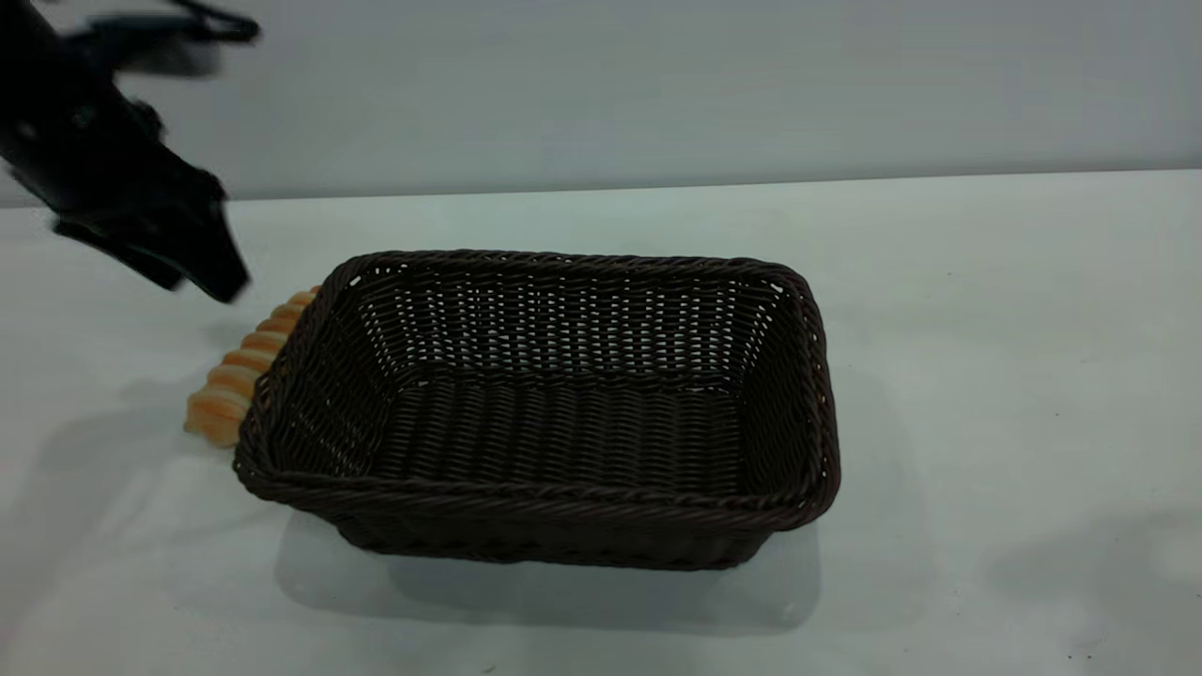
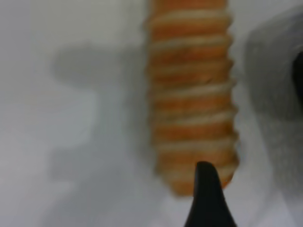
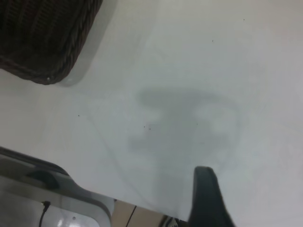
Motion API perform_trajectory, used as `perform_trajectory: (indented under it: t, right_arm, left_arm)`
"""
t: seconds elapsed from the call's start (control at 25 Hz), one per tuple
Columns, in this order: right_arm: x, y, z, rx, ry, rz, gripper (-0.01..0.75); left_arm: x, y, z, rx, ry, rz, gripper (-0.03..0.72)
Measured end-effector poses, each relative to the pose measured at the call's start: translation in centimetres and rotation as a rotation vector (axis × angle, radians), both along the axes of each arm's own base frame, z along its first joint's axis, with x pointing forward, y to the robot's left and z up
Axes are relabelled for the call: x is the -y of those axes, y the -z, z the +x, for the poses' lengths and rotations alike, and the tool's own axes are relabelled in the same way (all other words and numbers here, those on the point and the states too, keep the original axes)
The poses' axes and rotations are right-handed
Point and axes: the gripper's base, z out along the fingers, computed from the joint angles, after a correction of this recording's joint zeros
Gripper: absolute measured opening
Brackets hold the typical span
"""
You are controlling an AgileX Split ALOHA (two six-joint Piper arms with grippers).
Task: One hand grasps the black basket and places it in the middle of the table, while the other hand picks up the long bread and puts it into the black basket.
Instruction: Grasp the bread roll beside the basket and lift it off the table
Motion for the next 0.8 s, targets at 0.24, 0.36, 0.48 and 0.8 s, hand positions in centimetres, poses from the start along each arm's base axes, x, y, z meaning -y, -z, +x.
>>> perform_trajectory:
  t: [0.24, 0.36, 0.48, 0.8]
  right_arm:
    - [0.0, 0.0, 0.0, 0.0, 0.0, 0.0, 0.511]
    - [0.0, 0.0, 0.0, 0.0, 0.0, 0.0, 0.511]
    - [0.0, 0.0, 0.0, 0.0, 0.001, 0.0, 0.511]
    - [0.0, 0.0, -0.1, -0.01, 0.017, 0.005, 0.511]
  left_arm:
    - [0.1, 3.9, 0.7, -0.015, 0.008, -0.008, 0.524]
    - [0.0, 5.1, 0.9, -0.01, -0.004, 0.001, 0.524]
    - [-0.1, 6.4, 0.9, -0.019, -0.01, 0.008, 0.524]
    - [-0.3, 8.3, 1.0, -0.04, 0.009, 0.04, 0.37]
